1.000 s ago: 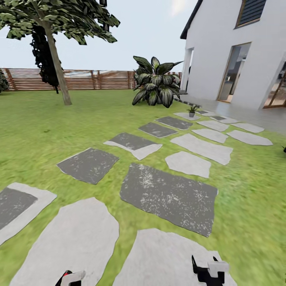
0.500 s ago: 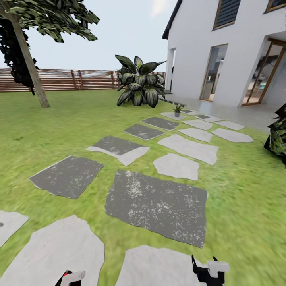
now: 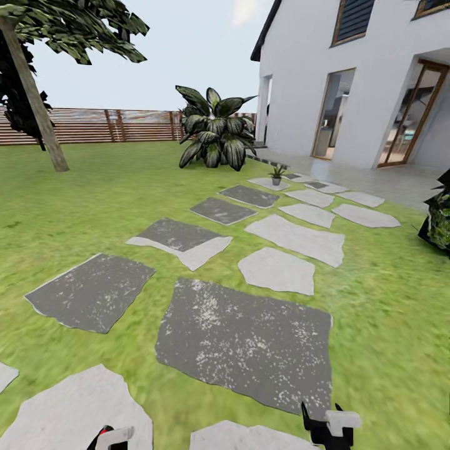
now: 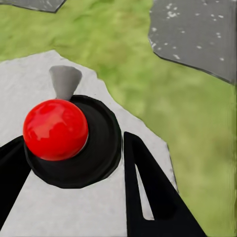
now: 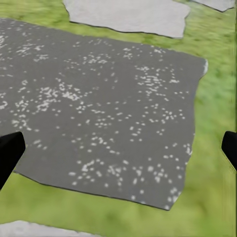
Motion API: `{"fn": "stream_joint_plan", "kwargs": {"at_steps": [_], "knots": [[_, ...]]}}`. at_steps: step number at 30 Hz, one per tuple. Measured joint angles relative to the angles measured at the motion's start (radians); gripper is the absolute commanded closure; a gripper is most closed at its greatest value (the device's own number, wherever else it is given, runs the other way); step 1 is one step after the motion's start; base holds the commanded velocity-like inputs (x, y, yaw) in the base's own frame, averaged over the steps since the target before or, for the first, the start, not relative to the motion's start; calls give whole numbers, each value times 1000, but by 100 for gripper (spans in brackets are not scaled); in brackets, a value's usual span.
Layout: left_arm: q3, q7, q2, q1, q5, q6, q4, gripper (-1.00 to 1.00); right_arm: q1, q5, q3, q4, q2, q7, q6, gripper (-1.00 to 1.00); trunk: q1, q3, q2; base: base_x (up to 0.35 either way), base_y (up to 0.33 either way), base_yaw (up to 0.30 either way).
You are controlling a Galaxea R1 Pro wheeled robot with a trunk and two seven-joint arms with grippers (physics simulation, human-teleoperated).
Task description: Pick up the pesticide atomizer in the garden and spray insectifuge to fully cover both potted plants in the garden.
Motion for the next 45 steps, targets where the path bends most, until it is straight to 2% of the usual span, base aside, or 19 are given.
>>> {"fn": "stream_joint_plan", "kwargs": {"at_steps": [7,45], "knots": [[1,0,0,0,0,0,0,100,0,0,0,0,0,0,0,-100,0,0,0,338,0,-171],[1,0,2,0,1,0,0,100,0,1,0,0,-3,2,0,-100,0,0,0,338,0,-2]]}}
